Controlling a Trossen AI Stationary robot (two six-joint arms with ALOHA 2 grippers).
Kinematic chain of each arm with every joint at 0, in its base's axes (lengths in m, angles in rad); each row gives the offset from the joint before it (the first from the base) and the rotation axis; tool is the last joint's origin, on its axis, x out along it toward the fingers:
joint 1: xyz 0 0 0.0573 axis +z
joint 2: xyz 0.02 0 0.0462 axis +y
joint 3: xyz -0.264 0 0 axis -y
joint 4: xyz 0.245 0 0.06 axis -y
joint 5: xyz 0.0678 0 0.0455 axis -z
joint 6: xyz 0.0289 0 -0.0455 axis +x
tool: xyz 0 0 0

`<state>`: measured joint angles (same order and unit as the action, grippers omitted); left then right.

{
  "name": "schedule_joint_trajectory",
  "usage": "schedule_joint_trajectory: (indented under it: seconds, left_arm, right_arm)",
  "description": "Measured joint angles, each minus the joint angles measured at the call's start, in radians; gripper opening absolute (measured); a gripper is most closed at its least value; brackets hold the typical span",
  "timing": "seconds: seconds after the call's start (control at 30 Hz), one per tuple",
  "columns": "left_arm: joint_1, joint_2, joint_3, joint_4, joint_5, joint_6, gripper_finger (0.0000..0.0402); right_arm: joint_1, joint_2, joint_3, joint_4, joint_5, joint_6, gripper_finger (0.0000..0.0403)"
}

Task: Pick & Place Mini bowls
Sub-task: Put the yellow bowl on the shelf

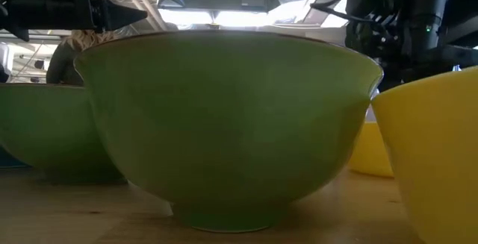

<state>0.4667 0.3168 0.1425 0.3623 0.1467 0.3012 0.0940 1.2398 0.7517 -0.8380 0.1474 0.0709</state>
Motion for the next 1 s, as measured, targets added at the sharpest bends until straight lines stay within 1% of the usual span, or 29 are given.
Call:
schedule_joint_trajectory:
  seconds: [0.57, 0.67, 0.73, 0.8, 0.87, 1.0]
  left_arm:
    - [0.000, 0.000, 0.000, 0.000, 0.000, 0.000, 0.0004]
    - [0.000, 0.000, 0.000, 0.000, 0.000, 0.000, 0.0004]
    - [0.000, 0.000, 0.000, 0.000, 0.000, 0.000, 0.0004]
    - [0.000, 0.000, 0.000, 0.000, 0.000, 0.000, 0.0004]
    - [0.000, 0.000, 0.000, 0.000, 0.000, 0.000, 0.0004]
    - [0.000, 0.000, 0.000, 0.000, 0.000, 0.000, 0.0004]
  right_arm:
    - [0.000, 0.157, -0.002, 0.018, -0.001, -0.001, 0.0229]
    - [0.000, 0.175, -0.002, 0.019, 0.000, -0.002, 0.0223]
    - [0.000, 0.180, -0.002, 0.019, -0.001, -0.007, 0.0206]
    - [0.000, 0.180, -0.002, 0.019, -0.001, -0.008, 0.0177]
    - [0.000, 0.180, -0.002, 0.018, 0.004, -0.017, 0.0140]
    - [-0.002, 0.179, -0.002, 0.017, 0.028, -0.024, 0.0051]
